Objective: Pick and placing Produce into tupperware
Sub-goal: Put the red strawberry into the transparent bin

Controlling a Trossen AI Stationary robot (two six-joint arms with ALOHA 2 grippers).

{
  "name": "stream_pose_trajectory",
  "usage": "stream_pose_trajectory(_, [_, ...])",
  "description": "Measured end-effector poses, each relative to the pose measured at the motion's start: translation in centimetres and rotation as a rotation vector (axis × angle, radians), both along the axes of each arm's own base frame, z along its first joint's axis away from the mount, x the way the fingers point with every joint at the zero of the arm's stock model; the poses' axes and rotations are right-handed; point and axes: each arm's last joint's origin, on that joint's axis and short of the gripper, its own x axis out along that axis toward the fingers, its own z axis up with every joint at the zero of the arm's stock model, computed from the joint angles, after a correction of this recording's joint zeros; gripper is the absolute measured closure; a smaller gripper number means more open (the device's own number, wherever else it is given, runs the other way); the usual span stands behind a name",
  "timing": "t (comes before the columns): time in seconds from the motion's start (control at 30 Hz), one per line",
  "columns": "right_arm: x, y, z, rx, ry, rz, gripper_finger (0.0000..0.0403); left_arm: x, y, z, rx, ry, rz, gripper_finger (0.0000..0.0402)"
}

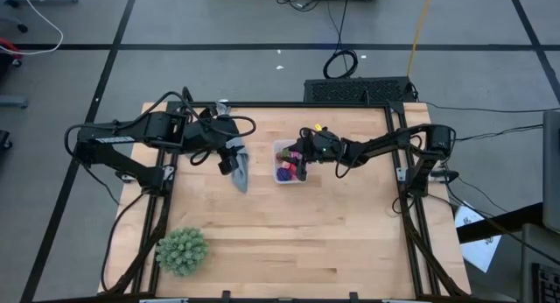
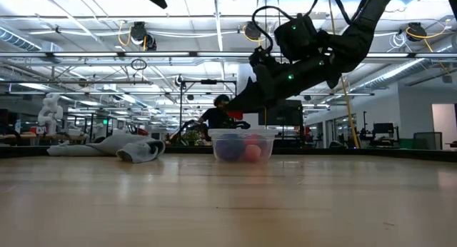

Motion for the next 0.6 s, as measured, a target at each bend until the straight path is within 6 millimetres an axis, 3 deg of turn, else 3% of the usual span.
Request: stream_pose_trajectory(0.6, [0.0,0.02,0.02,0.005,-0.001,-0.001,0.0254,0.0,0.0,0.0,0.0,-0.001,0.0,0.0158])
